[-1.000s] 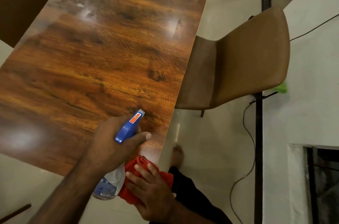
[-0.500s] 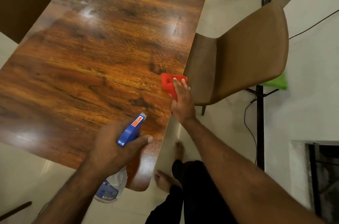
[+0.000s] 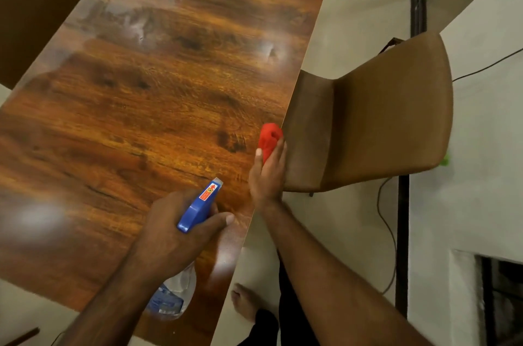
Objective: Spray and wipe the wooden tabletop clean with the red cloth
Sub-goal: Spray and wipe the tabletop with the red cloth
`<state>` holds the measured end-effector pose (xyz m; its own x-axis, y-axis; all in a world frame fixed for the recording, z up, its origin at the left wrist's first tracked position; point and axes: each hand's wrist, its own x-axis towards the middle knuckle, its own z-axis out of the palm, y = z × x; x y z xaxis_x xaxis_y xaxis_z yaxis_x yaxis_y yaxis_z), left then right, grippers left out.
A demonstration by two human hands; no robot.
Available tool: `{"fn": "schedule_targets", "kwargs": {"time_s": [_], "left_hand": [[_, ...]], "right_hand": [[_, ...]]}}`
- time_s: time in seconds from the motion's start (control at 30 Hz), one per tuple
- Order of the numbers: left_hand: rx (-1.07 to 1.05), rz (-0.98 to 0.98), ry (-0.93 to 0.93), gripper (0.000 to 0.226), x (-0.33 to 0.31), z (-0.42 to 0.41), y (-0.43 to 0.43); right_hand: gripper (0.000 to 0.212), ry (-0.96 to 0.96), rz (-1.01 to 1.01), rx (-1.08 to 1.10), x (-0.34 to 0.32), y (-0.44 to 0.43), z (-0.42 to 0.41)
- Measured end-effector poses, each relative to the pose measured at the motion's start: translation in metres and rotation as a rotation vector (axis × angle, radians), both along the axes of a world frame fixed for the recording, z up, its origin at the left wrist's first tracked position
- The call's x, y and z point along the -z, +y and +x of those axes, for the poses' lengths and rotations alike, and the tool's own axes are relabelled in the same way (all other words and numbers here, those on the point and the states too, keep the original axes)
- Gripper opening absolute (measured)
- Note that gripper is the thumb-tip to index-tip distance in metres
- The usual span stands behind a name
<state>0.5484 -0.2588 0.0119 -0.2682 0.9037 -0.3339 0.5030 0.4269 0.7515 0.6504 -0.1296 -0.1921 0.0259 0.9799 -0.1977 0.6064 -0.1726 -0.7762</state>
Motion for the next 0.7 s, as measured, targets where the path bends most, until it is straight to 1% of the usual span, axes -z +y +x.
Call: {"fn": "schedule_targets", "kwargs": {"time_s": [0.07, 0.23, 0.3, 0.33, 0.4, 0.5, 0.57, 0.63, 0.7], "left_hand": [[0.009, -0.011, 0.02, 0.034, 0.007, -0.004, 0.021], [-0.054, -0.028, 0.036, 0.031, 0.012, -0.004, 0.07], [-0.068, -0.01, 0.029, 0.031, 0.013, -0.008, 0.089], [-0.07, -0.002, 0.029, 0.031, 0.014, -0.01, 0.097], [-0.071, 0.008, 0.023, 0.034, 0.013, -0.015, 0.112], [-0.071, 0.01, 0.008, 0.034, 0.011, -0.018, 0.134], [-0.073, 0.013, -0.001, 0.036, 0.012, -0.02, 0.143], [-0.079, 0.018, -0.012, 0.034, 0.012, -0.023, 0.148], [-0.083, 0.025, -0.008, 0.034, 0.01, -0.027, 0.149]], "right_hand": [[0.067, 0.007, 0.011, 0.016, 0.005, 0.052, -0.003], [0.069, -0.015, 0.078, 0.001, 0.012, 0.176, -0.008], [0.069, -0.078, 0.14, -0.073, 0.015, 0.203, -0.008], [0.067, -0.136, 0.191, -0.157, 0.016, 0.204, -0.007], [0.063, -0.221, 0.297, -0.382, 0.015, 0.178, 0.0], [0.056, -0.182, 0.353, -0.779, 0.008, 0.099, 0.03], [0.055, -0.174, 0.379, -1.014, 0.011, 0.069, 0.051], [0.055, -0.182, 0.422, -1.194, 0.015, 0.087, 0.056], [0.062, -0.223, 0.477, -1.271, 0.014, 0.135, 0.043]]}}
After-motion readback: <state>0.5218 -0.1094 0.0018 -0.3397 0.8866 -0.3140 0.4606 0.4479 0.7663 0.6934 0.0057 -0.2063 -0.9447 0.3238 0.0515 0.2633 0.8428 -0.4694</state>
